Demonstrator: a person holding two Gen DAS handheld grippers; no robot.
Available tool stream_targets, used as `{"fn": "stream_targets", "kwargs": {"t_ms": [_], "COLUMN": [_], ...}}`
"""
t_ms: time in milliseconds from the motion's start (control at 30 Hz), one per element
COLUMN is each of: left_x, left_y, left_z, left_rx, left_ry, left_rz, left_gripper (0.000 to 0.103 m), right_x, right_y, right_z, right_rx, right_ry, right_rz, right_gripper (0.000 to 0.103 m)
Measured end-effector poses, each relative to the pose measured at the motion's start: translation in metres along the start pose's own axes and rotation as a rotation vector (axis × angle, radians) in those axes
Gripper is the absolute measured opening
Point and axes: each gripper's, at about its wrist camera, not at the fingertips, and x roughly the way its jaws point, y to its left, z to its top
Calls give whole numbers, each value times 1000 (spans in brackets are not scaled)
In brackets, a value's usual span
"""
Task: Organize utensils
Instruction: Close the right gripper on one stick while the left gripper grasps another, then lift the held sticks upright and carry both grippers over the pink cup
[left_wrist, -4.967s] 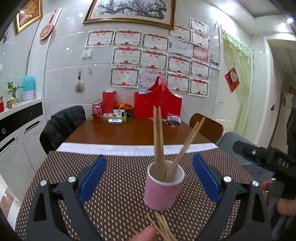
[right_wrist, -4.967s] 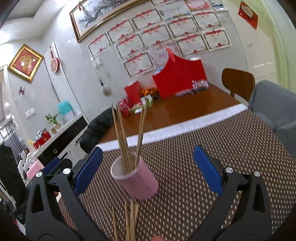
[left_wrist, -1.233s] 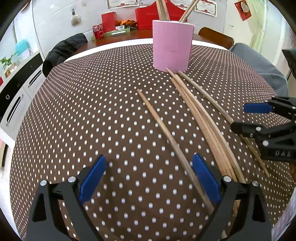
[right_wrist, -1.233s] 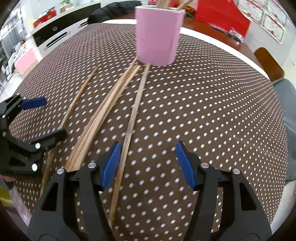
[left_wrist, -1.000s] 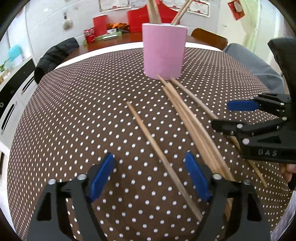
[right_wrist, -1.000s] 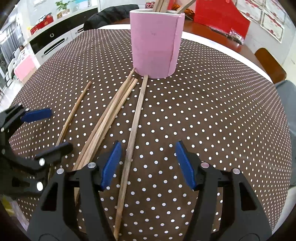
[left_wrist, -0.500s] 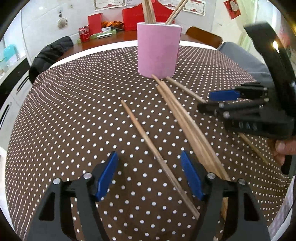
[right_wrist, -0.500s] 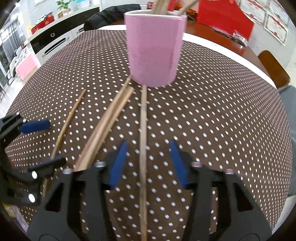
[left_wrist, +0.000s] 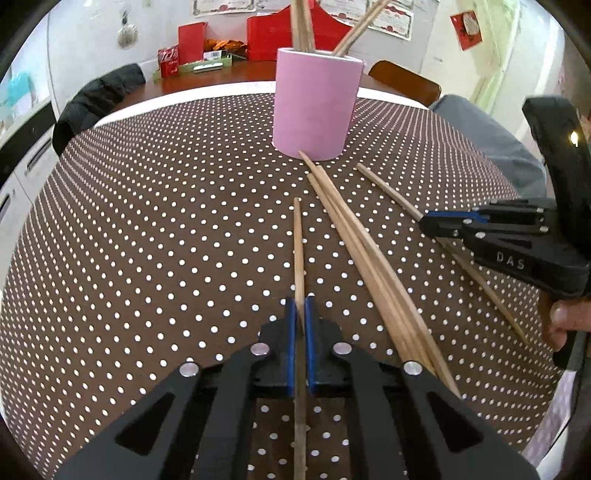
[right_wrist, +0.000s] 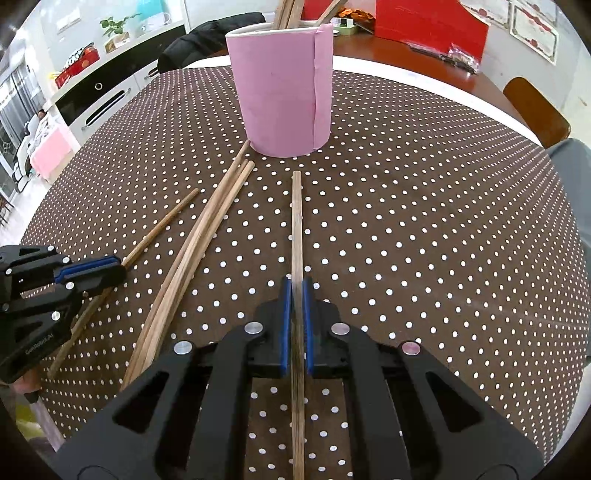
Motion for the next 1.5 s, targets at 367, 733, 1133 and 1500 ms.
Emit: {"fn": "stream_targets", "kwargs": {"t_ms": [367, 733, 1133, 1500], "left_x": [3, -27, -82, -111], "left_y": [-7, 30, 29, 12], "left_z": [5, 14, 55, 136], "left_rx": [108, -79, -125, -69], "left_ry": [29, -122, -455, -705], "left_rz": [36, -14, -63, -137], "left_gripper": [31, 5, 5, 5], "right_x": [3, -28, -77, -121], "right_y": [9, -6, -17, -29], "right_z": [5, -6, 12, 73], "right_rx": [-25, 95, 189, 201], "right_ry": [22, -138, -397, -634], "right_rz": [-30, 161, 337, 335], "right_gripper": [7, 6, 6, 6]}}
